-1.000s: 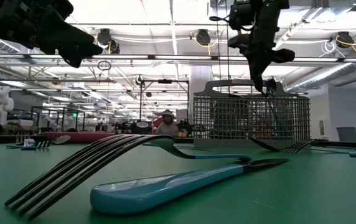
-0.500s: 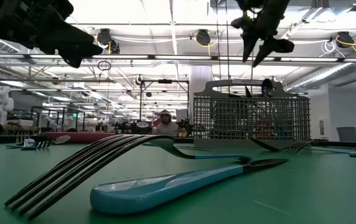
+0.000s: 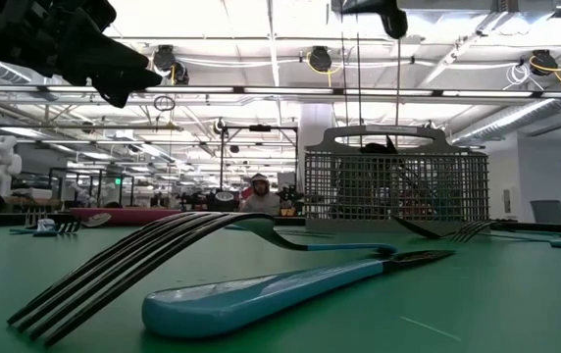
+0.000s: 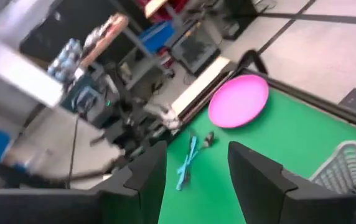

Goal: Sort silverware
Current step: Put the top left black spoon into the cutlery rack with the other black spoons

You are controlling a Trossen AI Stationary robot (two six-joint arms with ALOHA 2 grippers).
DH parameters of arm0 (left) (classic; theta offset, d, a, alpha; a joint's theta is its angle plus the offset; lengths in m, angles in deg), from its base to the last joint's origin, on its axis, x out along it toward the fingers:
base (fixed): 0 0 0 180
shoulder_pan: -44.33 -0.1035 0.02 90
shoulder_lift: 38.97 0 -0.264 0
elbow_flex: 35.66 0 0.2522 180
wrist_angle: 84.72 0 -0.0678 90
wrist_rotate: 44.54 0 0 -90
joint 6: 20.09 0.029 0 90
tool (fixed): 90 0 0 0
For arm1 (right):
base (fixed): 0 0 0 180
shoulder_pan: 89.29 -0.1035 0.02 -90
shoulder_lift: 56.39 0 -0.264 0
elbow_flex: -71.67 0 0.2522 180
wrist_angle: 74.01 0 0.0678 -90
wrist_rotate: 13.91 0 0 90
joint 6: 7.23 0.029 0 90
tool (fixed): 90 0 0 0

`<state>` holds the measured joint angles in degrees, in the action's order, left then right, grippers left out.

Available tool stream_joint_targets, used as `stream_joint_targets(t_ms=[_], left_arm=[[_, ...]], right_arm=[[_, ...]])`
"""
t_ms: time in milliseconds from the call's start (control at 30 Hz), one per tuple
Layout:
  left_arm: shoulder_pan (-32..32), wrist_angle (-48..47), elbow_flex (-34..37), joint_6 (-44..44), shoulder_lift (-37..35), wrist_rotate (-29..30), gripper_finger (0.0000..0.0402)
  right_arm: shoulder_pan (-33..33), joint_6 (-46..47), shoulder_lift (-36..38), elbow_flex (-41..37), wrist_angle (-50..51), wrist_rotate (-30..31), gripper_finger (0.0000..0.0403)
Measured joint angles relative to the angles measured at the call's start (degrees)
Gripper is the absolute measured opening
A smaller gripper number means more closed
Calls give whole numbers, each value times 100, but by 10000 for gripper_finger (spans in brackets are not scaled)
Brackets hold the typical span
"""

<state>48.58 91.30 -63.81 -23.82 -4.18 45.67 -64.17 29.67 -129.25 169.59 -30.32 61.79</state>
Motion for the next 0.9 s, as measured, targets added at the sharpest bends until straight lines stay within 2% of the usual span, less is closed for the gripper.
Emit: stream_joint_targets(t_ms=[200, 500, 733, 900], left_arm=[[0, -2, 0, 0, 0, 0, 180], [1, -38, 0, -34, -2, 2, 180], [-9, -970, 0, -200, -2, 66, 180], [-9, -1807, -111, -847, -2, 512, 180]], right_arm=[[-648, -630, -306, 0, 336, 112, 160], [-1816, -1593, -1629, 0, -673, 528, 160], [-2051, -1803, -2755, 0, -1042, 579, 160], [-2165, -2029, -3338, -4, -1264, 533, 160]])
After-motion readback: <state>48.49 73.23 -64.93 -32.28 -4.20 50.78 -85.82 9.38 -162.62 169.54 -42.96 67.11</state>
